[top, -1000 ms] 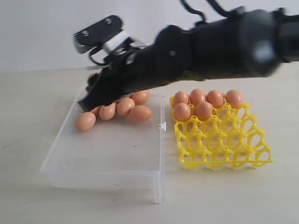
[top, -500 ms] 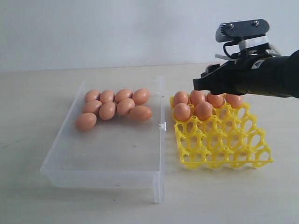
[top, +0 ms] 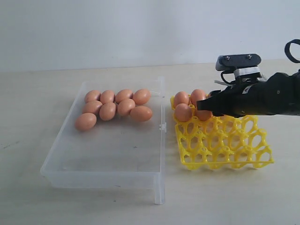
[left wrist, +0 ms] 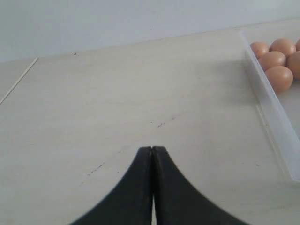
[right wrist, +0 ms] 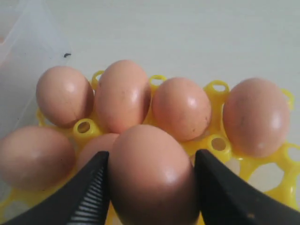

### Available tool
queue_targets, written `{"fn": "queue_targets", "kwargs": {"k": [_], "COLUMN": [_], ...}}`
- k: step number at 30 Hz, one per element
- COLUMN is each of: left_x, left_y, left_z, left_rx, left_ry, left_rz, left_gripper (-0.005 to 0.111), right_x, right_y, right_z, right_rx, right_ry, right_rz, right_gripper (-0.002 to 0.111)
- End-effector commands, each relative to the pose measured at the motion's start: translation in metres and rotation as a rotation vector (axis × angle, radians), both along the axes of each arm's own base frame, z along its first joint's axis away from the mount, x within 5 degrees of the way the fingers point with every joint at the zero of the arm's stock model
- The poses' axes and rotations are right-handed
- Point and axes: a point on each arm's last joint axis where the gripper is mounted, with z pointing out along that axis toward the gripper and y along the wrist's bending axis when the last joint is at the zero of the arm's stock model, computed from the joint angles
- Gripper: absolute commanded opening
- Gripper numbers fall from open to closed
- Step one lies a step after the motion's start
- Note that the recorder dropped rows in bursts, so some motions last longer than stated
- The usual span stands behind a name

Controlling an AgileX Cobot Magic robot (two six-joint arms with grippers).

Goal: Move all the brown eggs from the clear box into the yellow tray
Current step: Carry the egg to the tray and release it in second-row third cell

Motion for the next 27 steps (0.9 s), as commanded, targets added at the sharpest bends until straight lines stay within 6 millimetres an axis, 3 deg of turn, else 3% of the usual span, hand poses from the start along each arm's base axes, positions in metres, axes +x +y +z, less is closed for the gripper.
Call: {"fn": "queue_targets", "kwargs": {"k": [1, 13, 25, 27], "left_x": [0.000, 0.000, 0.000, 0.000], "left_y": [0.000, 0.000, 0.000, 0.000], "left_z": [0.002, 0.002, 0.002, 0.002], "left_rx": [-0.006, -0.006, -0.006, -0.006], "left_ry": [-0.013, -0.013, -0.013, -0.013], "left_rz": [-0.006, -0.006, -0.006, -0.006], "left_gripper": [0.000, 0.000, 0.000, 0.000], "right_x": [0.012, 0.022, 0.021, 0.021], "right_y": [0.001, -0.013, -0.013, -0.013], "right_z": [0.002, 0.004, 0.003, 0.003], "right_rx": [-0.006, 0.007, 0.004, 0.004], "right_ry": [-0.026, -0.012, -0.002, -0.002], "right_rz": [0.006, -0.040, -0.037, -0.037], "right_gripper": [0.000, 0.000, 0.000, 0.004]}}
